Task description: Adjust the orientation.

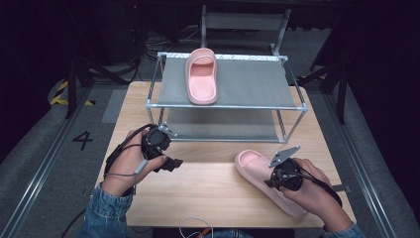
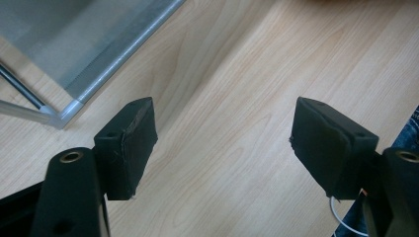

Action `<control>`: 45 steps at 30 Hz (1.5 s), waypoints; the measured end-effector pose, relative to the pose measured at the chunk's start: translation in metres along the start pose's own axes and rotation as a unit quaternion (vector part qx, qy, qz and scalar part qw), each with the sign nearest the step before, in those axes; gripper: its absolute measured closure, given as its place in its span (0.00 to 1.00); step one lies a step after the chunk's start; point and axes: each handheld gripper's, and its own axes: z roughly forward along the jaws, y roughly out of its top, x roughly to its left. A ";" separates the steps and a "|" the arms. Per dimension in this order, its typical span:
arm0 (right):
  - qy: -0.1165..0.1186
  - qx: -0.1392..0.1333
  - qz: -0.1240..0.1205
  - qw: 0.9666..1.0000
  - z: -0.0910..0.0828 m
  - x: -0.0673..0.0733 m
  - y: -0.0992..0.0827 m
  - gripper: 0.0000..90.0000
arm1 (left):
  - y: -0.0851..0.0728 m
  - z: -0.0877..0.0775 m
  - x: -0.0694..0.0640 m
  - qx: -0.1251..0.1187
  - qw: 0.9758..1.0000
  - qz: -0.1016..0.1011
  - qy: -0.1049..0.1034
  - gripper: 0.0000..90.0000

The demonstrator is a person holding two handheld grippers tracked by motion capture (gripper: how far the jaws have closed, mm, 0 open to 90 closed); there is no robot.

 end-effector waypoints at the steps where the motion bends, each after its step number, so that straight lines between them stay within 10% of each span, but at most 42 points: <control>1: 0.001 -0.003 -0.002 1.000 -0.003 0.000 0.001 0.93 | 0.000 -0.001 0.000 0.001 1.000 0.001 -0.003 0.29; 45: 0.009 -0.082 -0.005 0.997 -0.124 -0.027 0.089 0.91 | -0.032 -0.001 0.004 0.029 0.999 -0.025 0.001 0.26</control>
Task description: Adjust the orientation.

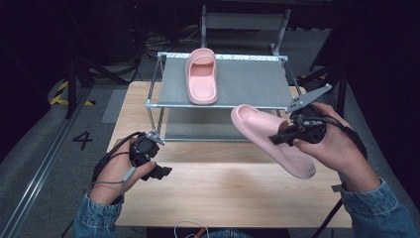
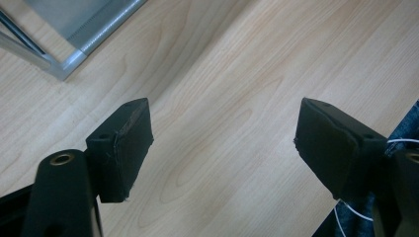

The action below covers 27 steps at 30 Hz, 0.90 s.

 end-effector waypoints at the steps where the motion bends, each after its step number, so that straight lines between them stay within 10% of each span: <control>1: -0.003 -0.003 0.004 1.000 -0.003 -0.003 0.003 0.91 | -0.001 0.000 -0.001 -0.001 1.000 -0.005 -0.001 0.26; 27: -0.057 -0.017 0.048 0.997 0.023 -0.062 0.067 0.93 | -0.010 -0.001 -0.003 0.001 1.000 -0.009 0.001 0.26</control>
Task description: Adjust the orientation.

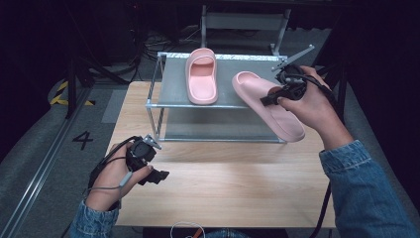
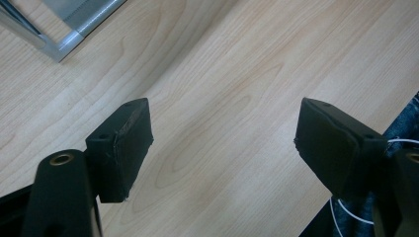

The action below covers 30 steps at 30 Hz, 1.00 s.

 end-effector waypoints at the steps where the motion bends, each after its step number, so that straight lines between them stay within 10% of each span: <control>1: -0.004 -0.003 -0.001 1.000 0.002 0.000 0.002 0.93 | 0.000 0.000 -0.001 0.001 1.000 -0.003 -0.001 0.26; 18: -0.016 -0.037 -0.009 0.999 0.033 -0.012 0.014 0.85 | 0.004 0.002 0.006 -0.001 1.000 0.001 -0.004 0.26; 30: -0.025 -0.075 -0.001 0.997 0.002 -0.006 -0.006 0.71 | 0.019 0.006 0.005 -0.002 1.000 0.020 -0.010 0.26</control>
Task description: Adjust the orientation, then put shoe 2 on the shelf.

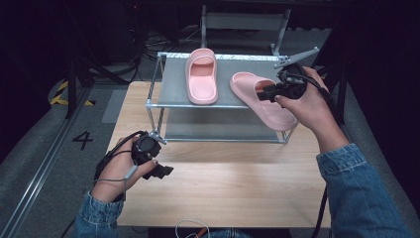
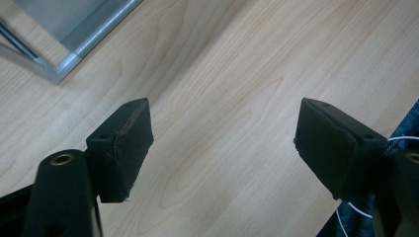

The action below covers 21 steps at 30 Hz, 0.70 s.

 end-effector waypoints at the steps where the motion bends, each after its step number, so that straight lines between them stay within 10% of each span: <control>1: -0.001 -0.004 0.001 1.000 -0.006 0.002 -0.002 0.71 | 0.001 0.001 0.000 -0.001 1.000 0.000 -0.001 0.26; 21: 0.009 0.001 0.031 0.999 -0.087 0.024 -0.075 0.89 | 0.024 0.010 0.001 0.001 1.000 0.024 -0.015 0.26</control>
